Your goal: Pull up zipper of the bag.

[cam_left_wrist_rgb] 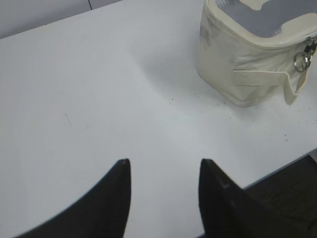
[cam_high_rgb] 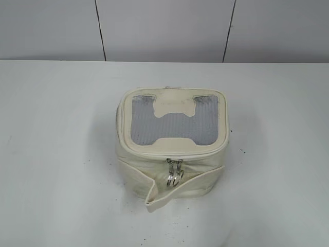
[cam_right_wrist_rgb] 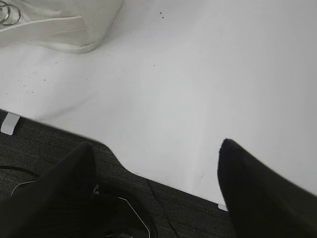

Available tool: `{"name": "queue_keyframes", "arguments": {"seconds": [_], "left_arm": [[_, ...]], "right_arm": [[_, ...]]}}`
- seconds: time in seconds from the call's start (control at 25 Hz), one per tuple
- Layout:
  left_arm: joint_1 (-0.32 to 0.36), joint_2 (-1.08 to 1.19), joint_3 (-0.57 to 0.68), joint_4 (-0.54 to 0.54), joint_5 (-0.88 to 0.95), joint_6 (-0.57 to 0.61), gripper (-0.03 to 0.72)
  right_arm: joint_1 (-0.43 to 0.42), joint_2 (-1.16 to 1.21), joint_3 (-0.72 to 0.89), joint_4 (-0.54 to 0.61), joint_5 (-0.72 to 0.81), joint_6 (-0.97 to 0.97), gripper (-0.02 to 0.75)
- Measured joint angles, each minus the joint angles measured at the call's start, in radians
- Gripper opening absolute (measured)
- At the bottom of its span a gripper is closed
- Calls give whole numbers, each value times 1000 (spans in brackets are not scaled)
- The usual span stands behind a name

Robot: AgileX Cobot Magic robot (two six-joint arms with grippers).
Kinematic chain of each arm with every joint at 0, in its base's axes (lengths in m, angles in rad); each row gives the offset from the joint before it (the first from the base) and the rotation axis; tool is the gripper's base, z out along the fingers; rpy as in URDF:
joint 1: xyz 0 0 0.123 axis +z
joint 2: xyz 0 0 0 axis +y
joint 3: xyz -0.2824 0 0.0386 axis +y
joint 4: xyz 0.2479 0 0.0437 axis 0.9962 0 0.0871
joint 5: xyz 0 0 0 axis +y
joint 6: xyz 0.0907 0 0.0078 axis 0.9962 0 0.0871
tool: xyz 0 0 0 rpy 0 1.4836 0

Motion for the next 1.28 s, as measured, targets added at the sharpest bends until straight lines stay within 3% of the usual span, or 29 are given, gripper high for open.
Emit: {"name": "queue_keyframes", "arguments": {"seconds": [0.44, 0.56, 0.72, 0.84, 1.28], "left_arm": [[5, 0, 0, 0, 0, 0, 348], [66, 0, 0, 0, 0, 0, 348], [220, -2, 0, 0, 0, 0, 348], [297, -30, 0, 0, 0, 0, 348], [322, -108, 0, -1, 0, 0, 348]], "right_arm": [[-37, -10, 0, 2, -1, 0, 572], [-136, -27, 0, 6, -2, 0, 572], [-263, -115, 0, 7, -3, 0, 572], [-301, -206, 0, 7, -3, 0, 572], [-286, -300, 3, 7, -4, 0, 572]]}}
